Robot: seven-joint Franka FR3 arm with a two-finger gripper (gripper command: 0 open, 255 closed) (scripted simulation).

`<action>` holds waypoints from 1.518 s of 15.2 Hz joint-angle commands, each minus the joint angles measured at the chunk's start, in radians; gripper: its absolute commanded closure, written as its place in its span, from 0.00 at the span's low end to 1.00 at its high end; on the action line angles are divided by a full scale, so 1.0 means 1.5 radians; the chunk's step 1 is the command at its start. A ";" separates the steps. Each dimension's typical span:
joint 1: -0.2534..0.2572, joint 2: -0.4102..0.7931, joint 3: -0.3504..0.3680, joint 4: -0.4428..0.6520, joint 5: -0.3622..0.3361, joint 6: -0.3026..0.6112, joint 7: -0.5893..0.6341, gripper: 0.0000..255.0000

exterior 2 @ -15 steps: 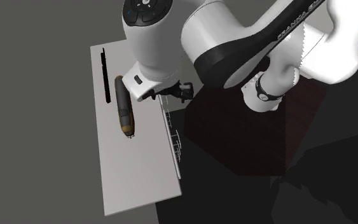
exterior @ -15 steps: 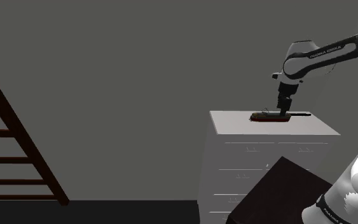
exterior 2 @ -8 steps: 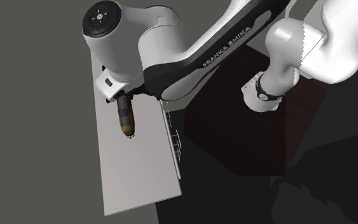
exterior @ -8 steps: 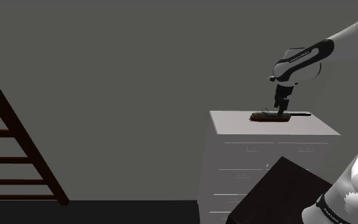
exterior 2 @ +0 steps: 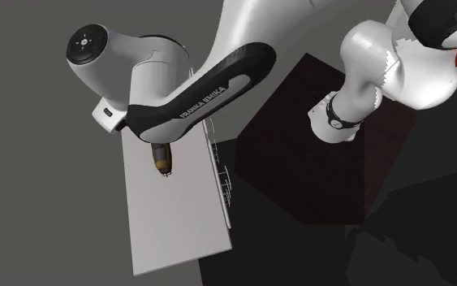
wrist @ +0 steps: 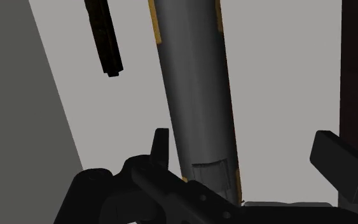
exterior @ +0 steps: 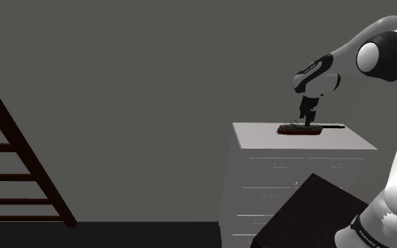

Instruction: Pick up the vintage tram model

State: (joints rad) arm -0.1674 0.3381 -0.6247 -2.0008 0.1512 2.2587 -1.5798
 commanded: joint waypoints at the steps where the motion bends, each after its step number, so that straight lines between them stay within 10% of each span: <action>1: -0.026 0.047 0.014 0.042 0.028 0.000 -0.037 0.00; 10: -0.043 0.092 0.035 0.031 0.059 0.051 -0.053 0.00; 11: -0.043 0.091 0.035 0.030 0.059 0.052 -0.054 1.00; 23: -0.036 0.073 0.027 0.034 0.046 0.031 -0.047 1.00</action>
State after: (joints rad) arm -0.2240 0.4556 -0.5810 -1.9522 0.2258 2.3143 -1.6522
